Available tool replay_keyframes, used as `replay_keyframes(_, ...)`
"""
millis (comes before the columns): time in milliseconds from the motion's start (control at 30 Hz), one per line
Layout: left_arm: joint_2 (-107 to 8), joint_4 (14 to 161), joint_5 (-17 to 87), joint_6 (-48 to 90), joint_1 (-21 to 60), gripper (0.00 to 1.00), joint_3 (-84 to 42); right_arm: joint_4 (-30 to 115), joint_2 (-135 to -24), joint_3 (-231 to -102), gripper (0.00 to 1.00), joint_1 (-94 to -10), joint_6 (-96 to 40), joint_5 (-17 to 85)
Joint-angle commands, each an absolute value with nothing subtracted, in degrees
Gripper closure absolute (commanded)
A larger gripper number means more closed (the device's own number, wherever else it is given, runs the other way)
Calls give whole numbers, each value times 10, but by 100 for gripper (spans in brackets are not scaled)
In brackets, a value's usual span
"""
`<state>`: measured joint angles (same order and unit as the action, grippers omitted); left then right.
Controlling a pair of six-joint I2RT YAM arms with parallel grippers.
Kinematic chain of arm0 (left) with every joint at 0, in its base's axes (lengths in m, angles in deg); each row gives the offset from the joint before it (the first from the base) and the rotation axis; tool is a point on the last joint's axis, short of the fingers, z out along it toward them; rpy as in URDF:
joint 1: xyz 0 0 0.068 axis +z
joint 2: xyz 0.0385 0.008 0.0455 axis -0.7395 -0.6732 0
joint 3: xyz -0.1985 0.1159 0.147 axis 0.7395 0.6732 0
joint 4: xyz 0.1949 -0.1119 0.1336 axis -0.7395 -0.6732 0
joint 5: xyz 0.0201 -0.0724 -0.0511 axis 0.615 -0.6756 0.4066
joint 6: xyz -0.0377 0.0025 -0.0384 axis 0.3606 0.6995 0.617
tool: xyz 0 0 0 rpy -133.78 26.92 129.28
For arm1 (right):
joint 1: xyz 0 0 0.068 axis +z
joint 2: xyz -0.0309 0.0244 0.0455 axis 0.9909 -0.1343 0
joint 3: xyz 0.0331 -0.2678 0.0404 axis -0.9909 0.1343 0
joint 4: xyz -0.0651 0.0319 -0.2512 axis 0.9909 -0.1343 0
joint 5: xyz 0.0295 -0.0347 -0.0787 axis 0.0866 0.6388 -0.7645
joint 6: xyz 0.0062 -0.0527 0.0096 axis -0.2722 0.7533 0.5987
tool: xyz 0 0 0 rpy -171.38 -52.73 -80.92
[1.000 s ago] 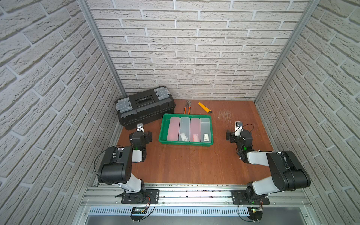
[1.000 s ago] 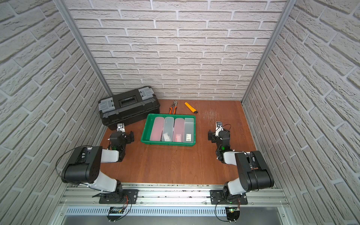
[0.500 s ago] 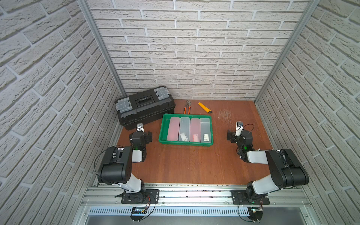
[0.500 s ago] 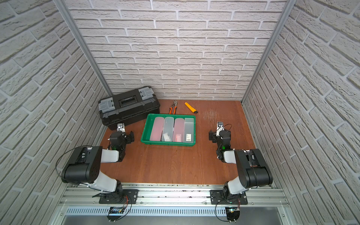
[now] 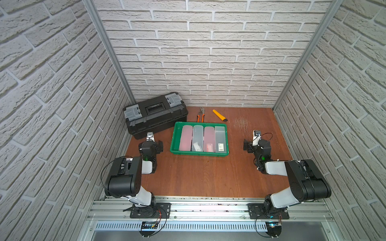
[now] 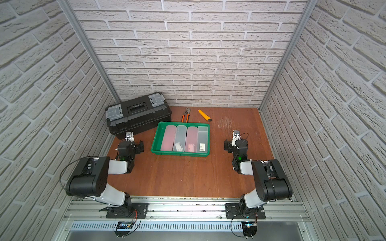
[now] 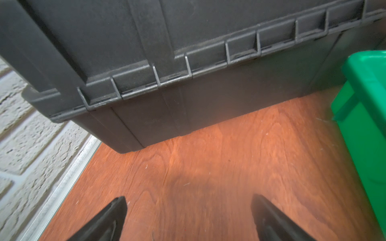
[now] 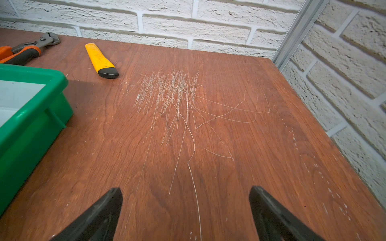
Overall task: Put the pencil case into the storage box
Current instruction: Reset both arms
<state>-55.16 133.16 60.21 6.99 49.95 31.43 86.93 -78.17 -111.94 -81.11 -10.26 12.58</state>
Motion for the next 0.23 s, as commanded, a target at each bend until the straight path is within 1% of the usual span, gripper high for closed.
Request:
replay_keyframes(0,-552,1360,597,64,504,2,304,893,-780,-1124,1,-814,-109,122)
replay_keyframes(200,-552,1360,597,64,504,1,304,893,-780,-1124,1,-814,-109,122)
